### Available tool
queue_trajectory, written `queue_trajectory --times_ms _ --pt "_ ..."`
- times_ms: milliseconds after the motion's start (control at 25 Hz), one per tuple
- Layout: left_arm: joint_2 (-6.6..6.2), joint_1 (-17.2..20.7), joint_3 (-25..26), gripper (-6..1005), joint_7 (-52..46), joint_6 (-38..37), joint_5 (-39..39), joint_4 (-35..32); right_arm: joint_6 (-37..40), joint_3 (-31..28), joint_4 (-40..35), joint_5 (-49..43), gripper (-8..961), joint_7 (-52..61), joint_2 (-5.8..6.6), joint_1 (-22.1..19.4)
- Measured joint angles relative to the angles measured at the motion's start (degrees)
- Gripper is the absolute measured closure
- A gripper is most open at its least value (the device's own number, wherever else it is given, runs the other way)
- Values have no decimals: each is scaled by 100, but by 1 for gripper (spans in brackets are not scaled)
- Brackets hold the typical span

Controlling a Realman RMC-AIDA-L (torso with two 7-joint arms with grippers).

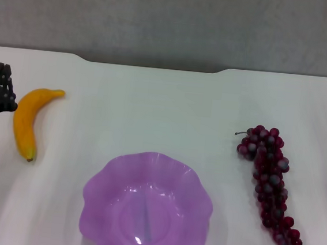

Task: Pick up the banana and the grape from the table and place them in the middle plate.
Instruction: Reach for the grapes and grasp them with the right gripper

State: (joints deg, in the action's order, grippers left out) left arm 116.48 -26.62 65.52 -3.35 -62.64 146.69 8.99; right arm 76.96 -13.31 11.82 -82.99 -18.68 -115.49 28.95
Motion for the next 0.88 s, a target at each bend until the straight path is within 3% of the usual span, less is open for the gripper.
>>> queue_trajectory --times_ms 120,360,560,680,880 --pt "6 23 -2 934 32 -20 0 6 7 2 26 8 798 -2 0 -43" --pt "21 125 -5 933 -100 -98 -18 92 -28 -37 148 33 749 31 -2 -141" --pt "6 271 -2 936 -175 -323 -13 264 54 -121 191 48 830 671 2 -278" --pt "8 310 -2 943 -170 -488 -12 269 65 -175 151 53 954 1188 12 -305" --pt "11 302 -5 937 -74 -513 -9 253 -37 -154 117 46 939 1310 36 -261"
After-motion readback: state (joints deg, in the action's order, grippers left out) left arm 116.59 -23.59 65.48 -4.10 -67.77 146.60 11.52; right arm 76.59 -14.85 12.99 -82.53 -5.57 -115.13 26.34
